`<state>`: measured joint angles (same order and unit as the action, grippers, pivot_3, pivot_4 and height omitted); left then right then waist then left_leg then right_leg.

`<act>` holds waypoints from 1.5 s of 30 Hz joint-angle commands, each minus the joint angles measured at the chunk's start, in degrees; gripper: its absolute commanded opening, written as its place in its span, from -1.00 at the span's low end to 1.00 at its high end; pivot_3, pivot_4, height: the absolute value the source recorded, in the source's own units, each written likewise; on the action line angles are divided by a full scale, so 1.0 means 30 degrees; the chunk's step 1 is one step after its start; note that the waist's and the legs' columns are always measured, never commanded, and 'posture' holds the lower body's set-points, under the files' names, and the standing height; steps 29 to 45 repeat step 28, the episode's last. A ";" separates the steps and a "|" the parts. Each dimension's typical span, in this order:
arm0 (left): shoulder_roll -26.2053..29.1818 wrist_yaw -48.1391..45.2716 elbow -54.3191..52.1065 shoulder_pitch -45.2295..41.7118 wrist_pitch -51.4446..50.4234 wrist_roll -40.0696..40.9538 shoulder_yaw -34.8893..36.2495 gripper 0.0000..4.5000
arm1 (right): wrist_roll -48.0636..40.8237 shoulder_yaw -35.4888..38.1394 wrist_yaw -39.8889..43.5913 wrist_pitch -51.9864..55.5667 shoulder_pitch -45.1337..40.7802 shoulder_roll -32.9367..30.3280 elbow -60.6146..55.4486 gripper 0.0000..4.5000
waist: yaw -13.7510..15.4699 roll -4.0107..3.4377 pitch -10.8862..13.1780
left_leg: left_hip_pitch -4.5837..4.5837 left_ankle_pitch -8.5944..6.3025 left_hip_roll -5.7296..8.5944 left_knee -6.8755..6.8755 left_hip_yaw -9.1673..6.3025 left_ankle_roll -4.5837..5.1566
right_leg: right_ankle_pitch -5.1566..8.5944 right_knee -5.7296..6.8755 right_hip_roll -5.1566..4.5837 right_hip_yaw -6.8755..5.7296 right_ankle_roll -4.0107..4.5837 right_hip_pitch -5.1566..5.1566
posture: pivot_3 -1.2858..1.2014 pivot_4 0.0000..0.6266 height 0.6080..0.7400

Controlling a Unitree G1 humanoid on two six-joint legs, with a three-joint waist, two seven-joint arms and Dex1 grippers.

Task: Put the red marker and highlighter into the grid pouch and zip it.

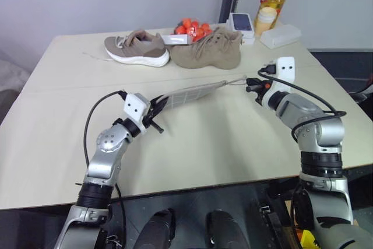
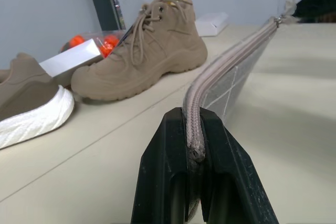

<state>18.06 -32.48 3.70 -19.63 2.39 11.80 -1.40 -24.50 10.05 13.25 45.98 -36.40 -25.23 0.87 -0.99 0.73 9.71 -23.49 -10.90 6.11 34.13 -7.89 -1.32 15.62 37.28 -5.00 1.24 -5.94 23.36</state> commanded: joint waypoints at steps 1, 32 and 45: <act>0.0758 0.0067 -0.0397 0.0696 0.0268 0.0080 0.1056 -1.00 | 0.0618 -0.0172 0.1221 -0.0675 0.0075 -0.1232 -0.0517 -0.99 | 0.0009 0.0000 0.0000 | 0.0000 0.0000 0.0000 0.0000 0.0001 0.0000 | 0.0000 -0.0001 0.0000 0.0000 0.0000 0.0001 | 0.03 -0.52 1.00; 0.1697 0.2763 -0.3762 0.7198 -0.4703 0.1745 0.4515 0.97 | 0.0425 0.0558 0.7083 -0.6025 0.7204 -0.2710 -0.2689 0.69 | 0.0178 0.0004 0.0009 | -0.0005 -0.0031 -0.0009 0.0018 0.0005 0.0041 | 0.0026 -0.0071 -0.0034 -0.0002 -0.0013 -0.0046 | 0.03 -0.52 1.00; 0.1697 0.2763 -0.3762 0.7198 -0.4703 0.1745 0.4515 0.97 | 0.0425 0.0558 0.7083 -0.6025 0.7204 -0.2710 -0.2689 0.69 | 0.0178 0.0004 0.0009 | -0.0005 -0.0031 -0.0009 0.0018 0.0005 0.0041 | 0.0026 -0.0071 -0.0034 -0.0002 -0.0013 -0.0046 | 0.03 -0.52 1.00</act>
